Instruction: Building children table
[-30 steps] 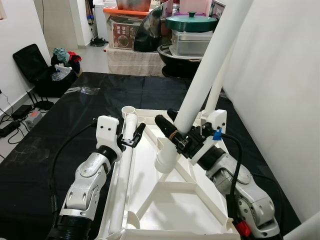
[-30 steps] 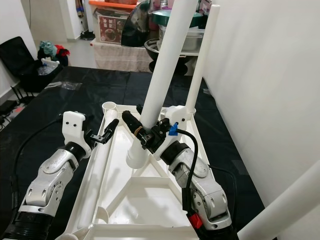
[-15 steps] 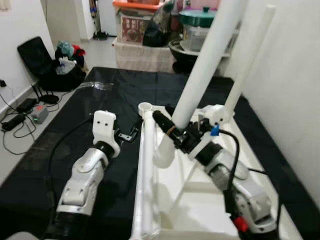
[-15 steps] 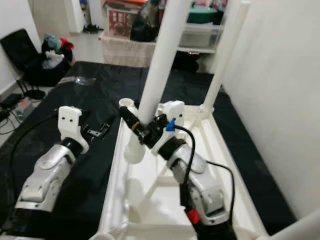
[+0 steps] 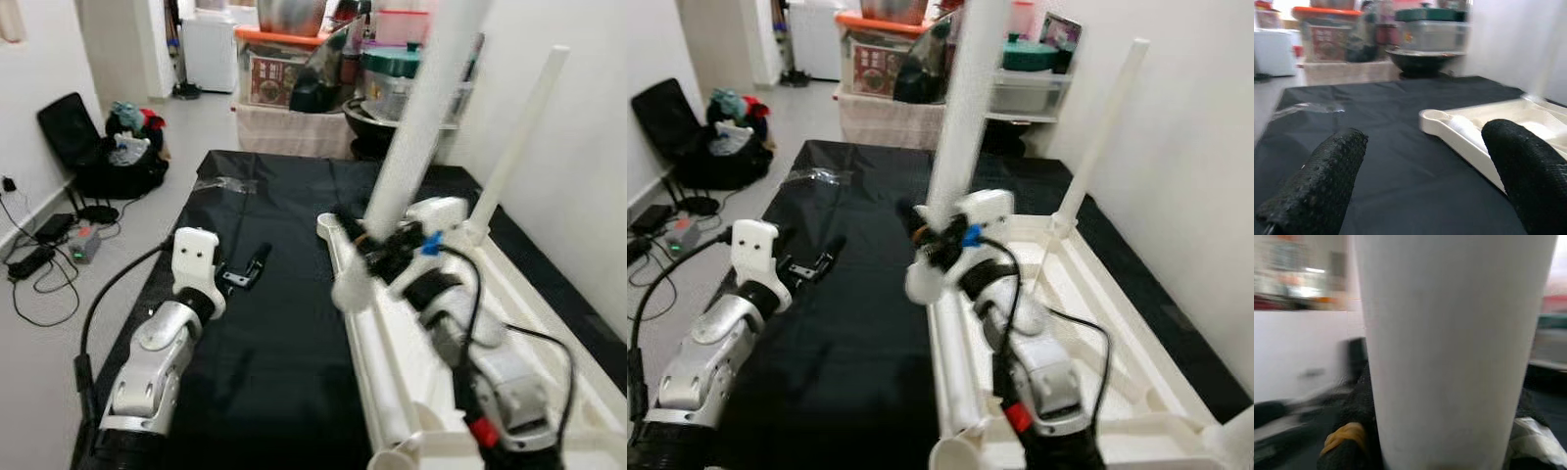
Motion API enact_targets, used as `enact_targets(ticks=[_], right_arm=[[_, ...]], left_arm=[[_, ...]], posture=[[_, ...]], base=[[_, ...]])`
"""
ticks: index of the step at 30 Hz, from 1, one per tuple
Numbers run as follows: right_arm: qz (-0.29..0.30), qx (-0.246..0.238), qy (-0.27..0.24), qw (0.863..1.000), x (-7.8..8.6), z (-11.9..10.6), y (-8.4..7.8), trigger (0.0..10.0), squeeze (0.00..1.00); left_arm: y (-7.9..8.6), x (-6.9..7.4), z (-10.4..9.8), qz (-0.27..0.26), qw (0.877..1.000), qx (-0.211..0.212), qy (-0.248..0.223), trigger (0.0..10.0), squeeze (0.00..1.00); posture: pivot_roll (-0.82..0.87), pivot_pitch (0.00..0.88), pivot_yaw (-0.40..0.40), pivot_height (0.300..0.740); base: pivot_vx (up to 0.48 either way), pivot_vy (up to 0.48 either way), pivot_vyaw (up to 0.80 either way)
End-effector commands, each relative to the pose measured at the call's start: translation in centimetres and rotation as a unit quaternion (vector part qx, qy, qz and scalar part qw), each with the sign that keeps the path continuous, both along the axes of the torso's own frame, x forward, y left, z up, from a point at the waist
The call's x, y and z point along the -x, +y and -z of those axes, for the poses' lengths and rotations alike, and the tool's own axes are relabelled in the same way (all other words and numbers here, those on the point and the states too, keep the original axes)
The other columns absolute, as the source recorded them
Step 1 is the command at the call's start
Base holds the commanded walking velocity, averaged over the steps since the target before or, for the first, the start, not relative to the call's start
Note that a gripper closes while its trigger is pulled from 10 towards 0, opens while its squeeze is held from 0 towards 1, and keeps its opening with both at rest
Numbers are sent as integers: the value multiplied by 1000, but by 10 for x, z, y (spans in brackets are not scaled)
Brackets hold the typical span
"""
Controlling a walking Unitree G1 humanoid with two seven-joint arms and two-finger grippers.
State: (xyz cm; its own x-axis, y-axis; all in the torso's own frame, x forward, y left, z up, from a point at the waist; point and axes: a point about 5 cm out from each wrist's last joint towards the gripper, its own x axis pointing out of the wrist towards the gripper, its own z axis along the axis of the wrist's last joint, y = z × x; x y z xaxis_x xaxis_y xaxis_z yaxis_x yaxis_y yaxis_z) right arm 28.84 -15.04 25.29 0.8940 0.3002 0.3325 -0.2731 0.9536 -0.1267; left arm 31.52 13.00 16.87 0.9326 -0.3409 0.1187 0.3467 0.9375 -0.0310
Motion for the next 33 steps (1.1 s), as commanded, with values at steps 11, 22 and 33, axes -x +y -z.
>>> enact_targets(ticks=[11, 22, 33], right_arm=[[157, 71, -43, 984, 12, -18, -43, 10000, 0], [162, 114, -42, 979, 11, -14, -40, 10000, 0], [159, 160, -9, 974, 0, -8, -56, 10000, 0]], left_arm=[[-2, -1, -3, 7, 1000, -5, -7, 10000, 0], [-1, -1, 0, 7, 1000, -7, -6, 10000, 0], [-4, -2, 2, 11, 1000, -7, -6, 10000, 0]], posture=[[-10, 0, -58, 740], [-3, 0, -70, 740], [-2, 0, -74, 740]], base=[[0, 0, -800], [0, 0, -364], [0, 0, -218]])
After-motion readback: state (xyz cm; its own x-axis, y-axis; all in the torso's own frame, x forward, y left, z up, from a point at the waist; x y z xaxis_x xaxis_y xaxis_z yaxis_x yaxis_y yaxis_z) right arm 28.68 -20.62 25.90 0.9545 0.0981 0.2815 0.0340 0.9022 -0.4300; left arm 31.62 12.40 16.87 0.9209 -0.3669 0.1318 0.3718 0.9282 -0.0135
